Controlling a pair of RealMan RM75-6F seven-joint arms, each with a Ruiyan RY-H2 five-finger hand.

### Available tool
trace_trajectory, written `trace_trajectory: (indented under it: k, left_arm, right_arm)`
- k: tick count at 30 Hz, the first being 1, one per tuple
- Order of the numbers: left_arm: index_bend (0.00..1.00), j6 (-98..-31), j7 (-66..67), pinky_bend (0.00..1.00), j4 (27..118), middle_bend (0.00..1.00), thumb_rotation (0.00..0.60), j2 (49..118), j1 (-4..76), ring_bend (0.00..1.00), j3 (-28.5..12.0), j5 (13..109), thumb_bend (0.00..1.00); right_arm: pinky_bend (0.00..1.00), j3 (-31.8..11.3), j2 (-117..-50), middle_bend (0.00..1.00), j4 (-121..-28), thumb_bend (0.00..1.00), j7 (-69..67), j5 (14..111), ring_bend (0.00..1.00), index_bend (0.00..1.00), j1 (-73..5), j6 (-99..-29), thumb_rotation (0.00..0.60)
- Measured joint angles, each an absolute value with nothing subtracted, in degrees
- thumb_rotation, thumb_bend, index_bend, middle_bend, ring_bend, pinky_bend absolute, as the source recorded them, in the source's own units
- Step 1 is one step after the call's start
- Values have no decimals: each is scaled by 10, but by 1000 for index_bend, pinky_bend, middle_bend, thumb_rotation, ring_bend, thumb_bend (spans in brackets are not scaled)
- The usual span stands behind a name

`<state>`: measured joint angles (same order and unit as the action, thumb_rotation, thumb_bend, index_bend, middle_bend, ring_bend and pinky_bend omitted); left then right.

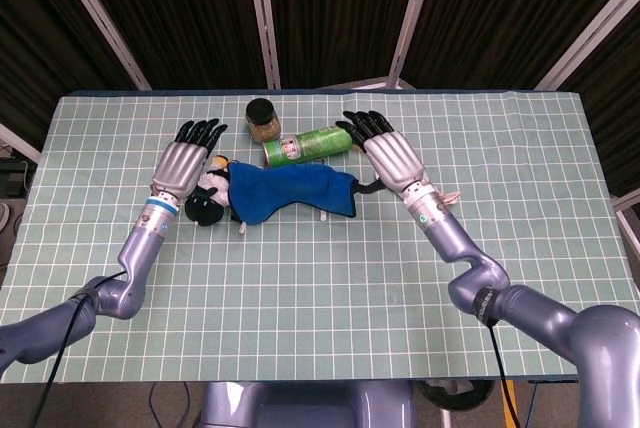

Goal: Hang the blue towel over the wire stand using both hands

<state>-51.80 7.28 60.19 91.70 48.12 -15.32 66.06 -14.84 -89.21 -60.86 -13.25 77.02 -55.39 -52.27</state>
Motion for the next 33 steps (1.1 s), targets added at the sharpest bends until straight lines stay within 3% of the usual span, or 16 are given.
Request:
trace_trajectory:
  k: [8,12,22,28,33]
  left_arm:
    - [0,-569,68,0,712,0,600,829,429,0,-147,666,139]
    - [0,-614,64,0,796,0,600,765,389,0,-138,684,140]
    - [0,-777,115,0,1051,0,600,614,246,0,-82,740,137]
    - [0,-869,179,0,1113,0,600,595,160,0,-25,792,139]
    - [0,-909,193,0,1116,0,600,615,123,0,-6,820,138]
  right_arm:
    - [0,-128,-804,0,-742,0,-97,791,0,84,-495,-586,600]
    - [0,-92,-742,0,-796,0,-69,824,0,83,-433,-651,600]
    - [0,-25,-673,0,-868,0,-39,896,0,40,-283,-832,600]
    - [0,-3,-651,0,-911,0,2,894,0,0,-200,-900,600]
    - [0,5,-650,0,-920,0,10,898,0,0,-161,-931,600]
